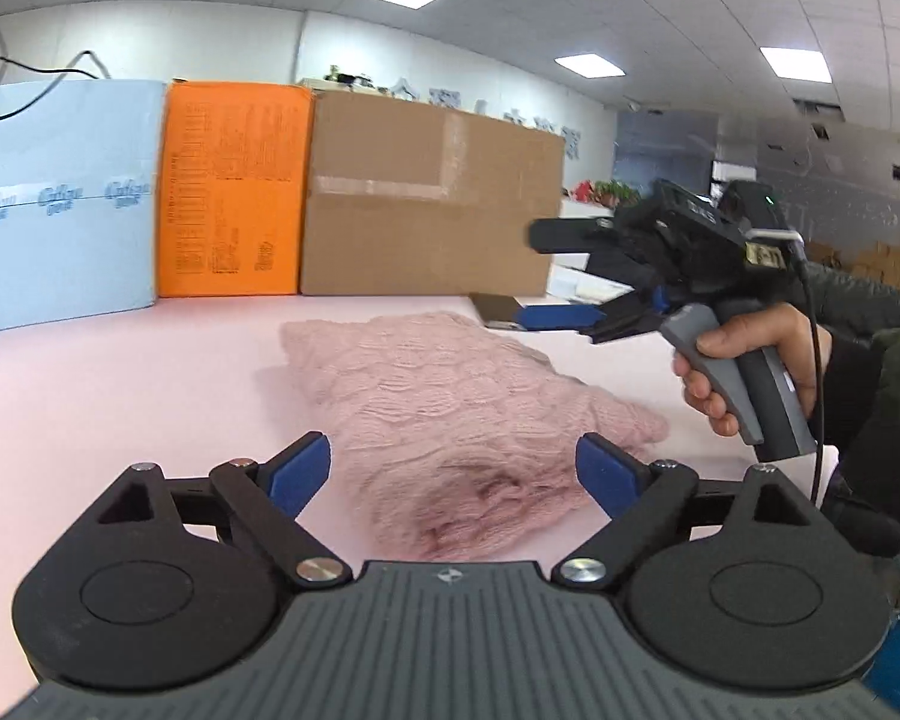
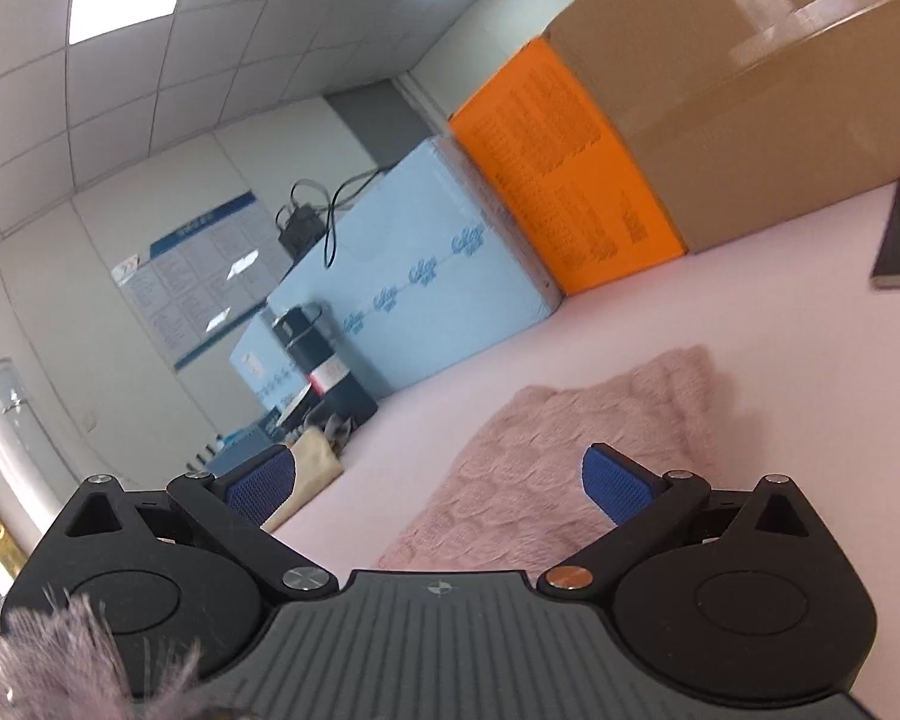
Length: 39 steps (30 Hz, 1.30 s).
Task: Fold clothes
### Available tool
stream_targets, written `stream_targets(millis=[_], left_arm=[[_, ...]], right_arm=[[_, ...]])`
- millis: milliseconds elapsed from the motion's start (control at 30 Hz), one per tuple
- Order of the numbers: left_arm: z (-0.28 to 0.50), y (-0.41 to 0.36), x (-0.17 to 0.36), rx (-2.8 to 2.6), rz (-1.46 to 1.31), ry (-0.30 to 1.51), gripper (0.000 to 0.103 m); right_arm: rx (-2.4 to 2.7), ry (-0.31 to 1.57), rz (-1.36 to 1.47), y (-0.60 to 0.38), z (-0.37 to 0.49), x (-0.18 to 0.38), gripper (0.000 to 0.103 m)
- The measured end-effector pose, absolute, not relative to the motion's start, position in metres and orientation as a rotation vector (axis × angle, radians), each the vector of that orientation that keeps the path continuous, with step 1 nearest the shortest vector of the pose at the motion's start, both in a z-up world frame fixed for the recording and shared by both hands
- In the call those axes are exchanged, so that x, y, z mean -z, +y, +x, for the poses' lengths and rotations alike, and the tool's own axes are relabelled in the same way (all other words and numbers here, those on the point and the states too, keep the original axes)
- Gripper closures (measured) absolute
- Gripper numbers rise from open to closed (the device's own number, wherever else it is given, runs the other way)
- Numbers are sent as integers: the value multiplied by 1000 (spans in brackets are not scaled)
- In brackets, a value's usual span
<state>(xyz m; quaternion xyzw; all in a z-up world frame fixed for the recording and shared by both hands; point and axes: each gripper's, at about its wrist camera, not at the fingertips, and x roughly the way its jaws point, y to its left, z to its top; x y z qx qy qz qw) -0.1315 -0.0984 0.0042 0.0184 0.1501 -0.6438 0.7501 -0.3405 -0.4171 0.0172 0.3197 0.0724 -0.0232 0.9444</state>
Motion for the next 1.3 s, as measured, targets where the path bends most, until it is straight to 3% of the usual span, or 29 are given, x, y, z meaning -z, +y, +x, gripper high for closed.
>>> stream_targets(millis=[133, 267, 700, 833, 1300], left_arm=[[-87, -88, -2, 1359, -204, 473, 0], [-63, -100, -7, 1314, -239, 578, 0], [-51, -170, -14, 1374, -116, 683, 0], [-47, -183, 7, 1437, -125, 835, 0], [-75, -190, 3, 1562, 4, 793, 0]], right_arm=[[194, 82, 769, -445, -365, -3, 0], [262, 124, 896, -463, -370, 27, 0], [176, 319, 757, -466, -325, 19, 0], [129, 318, 771, -474, -315, 21, 0], [-19, 373, 757, -499, -277, 20, 0]])
